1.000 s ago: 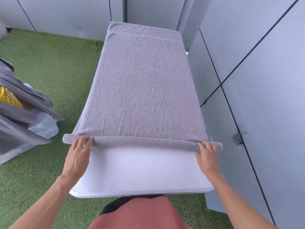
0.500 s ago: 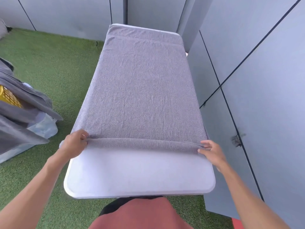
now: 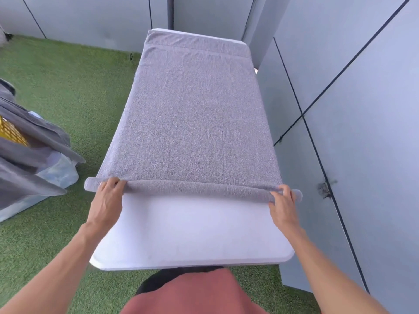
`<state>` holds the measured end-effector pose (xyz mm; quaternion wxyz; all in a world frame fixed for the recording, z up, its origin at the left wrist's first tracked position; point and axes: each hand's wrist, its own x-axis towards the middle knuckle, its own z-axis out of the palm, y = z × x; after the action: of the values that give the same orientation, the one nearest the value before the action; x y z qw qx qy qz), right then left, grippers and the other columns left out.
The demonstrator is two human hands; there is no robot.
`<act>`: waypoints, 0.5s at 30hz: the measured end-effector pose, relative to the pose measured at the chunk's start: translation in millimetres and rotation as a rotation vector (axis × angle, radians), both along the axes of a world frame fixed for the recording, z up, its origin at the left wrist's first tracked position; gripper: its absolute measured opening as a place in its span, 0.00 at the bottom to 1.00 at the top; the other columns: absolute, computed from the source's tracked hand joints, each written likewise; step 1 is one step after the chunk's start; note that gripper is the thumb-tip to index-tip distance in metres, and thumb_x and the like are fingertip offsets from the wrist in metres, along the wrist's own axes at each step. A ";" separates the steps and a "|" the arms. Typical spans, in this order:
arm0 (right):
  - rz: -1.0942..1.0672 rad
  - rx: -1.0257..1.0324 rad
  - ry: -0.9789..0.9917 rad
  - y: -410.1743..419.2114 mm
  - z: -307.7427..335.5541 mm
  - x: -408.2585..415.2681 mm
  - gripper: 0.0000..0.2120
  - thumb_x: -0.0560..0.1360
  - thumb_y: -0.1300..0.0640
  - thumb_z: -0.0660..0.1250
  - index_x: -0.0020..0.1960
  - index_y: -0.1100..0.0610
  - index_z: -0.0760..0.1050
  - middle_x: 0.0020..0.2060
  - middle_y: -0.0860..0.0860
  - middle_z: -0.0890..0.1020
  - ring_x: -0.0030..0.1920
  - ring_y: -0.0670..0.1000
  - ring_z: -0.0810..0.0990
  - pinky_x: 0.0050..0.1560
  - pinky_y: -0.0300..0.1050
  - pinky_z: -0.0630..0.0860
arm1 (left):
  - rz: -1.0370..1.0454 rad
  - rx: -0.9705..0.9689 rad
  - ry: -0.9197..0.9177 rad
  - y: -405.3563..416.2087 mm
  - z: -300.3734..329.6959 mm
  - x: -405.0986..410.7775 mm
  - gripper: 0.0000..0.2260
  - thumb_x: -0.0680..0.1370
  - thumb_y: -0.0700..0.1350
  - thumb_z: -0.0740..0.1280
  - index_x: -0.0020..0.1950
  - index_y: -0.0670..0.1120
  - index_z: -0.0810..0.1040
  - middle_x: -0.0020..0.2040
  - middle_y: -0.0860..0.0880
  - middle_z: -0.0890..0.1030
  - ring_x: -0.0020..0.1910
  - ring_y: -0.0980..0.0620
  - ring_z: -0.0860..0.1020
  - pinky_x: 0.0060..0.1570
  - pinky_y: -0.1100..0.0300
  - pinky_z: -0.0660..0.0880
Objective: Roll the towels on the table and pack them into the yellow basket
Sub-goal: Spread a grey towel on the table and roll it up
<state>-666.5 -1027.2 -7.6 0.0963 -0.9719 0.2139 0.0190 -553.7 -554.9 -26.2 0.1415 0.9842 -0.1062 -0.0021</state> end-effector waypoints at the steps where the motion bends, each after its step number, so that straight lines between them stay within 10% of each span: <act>1: 0.016 -0.033 0.026 -1.8 1.8 2.5 0.11 0.74 0.66 0.66 0.56 0.63 0.78 0.61 0.56 0.71 0.62 0.58 0.66 0.66 0.49 0.63 | -0.006 -0.001 0.026 1.9 -0.9 5.1 0.10 0.73 0.28 0.65 0.50 0.39 0.76 0.47 0.42 0.74 0.45 0.38 0.74 0.43 0.44 0.73; 8: 0.126 0.078 0.375 -23.6 19.3 -11.8 0.14 0.77 0.55 0.66 0.61 0.56 0.77 0.57 0.53 0.79 0.62 0.56 0.74 0.60 0.47 0.68 | -0.012 0.103 0.408 25.3 3.6 4.9 0.07 0.79 0.37 0.61 0.52 0.43 0.78 0.48 0.48 0.75 0.50 0.43 0.78 0.43 0.54 0.71; 12: -0.182 0.499 0.103 -23.0 21.4 -8.1 0.13 0.70 0.60 0.73 0.52 0.50 0.78 0.54 0.51 0.80 0.56 0.53 0.79 0.59 0.54 0.73 | 0.173 -0.205 0.497 24.8 13.4 21.7 0.10 0.75 0.37 0.68 0.56 0.44 0.77 0.52 0.45 0.80 0.52 0.42 0.78 0.47 0.53 0.75; 15: -0.180 0.283 -0.147 -10.0 14.2 -14.0 0.09 0.69 0.60 0.74 0.44 0.50 0.78 0.52 0.52 0.73 0.56 0.55 0.73 0.63 0.56 0.68 | 0.194 -0.171 0.251 18.5 25.3 17.3 0.05 0.73 0.39 0.72 0.46 0.48 0.81 0.49 0.45 0.75 0.50 0.40 0.73 0.47 0.48 0.72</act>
<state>-680.5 -1037.2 6.6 0.2488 -0.9243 0.2877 -0.0312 -536.4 -536.4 -0.9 0.2363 0.9663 0.0077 -0.1021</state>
